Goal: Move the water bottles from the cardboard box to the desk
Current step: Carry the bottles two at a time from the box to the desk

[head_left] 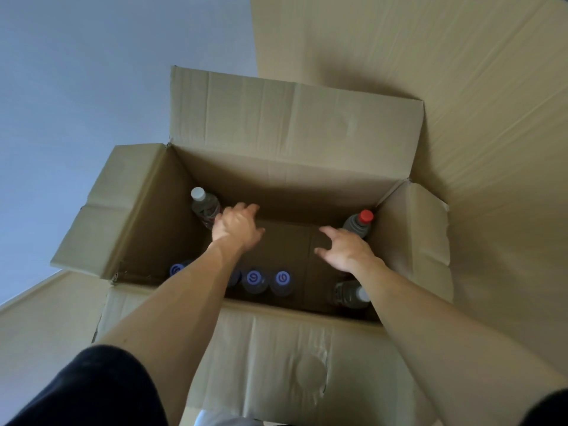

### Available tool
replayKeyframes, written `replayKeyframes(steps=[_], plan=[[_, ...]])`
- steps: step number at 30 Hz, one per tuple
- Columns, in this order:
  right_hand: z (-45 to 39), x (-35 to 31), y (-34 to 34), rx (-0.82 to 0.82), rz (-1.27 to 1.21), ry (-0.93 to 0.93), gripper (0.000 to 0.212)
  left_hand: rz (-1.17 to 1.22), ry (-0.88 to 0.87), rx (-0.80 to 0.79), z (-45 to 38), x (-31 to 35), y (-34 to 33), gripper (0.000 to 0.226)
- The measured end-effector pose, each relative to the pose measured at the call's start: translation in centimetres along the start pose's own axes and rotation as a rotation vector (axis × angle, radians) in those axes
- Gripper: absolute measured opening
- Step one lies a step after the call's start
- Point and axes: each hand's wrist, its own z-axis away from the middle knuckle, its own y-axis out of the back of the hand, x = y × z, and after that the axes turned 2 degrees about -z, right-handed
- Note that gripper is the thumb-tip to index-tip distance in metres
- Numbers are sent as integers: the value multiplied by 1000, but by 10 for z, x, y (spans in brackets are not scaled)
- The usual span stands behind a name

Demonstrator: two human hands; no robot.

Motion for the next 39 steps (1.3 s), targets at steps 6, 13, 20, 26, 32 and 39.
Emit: replayKeyframes(steps=[6, 13, 20, 26, 32, 39], plan=[[0, -6, 4, 77, 23, -25, 65, 24, 247, 182, -18, -38, 14, 65], [-9, 8, 13, 201, 49, -117, 65, 61, 316, 113, -44, -58, 9, 61], [-9, 10, 12, 216, 120, -88, 55, 75, 341, 103, -53, -58, 3, 52], [4, 6, 7, 109, 263, -37, 25, -28, 320, 46, -55, -63, 4, 53], [6, 10, -15, -124, 369, -92, 29, -52, 262, 44, -57, -64, -2, 40], [3, 25, -41, -272, 370, -115, 45, 24, 263, 89, -52, -65, -12, 24]])
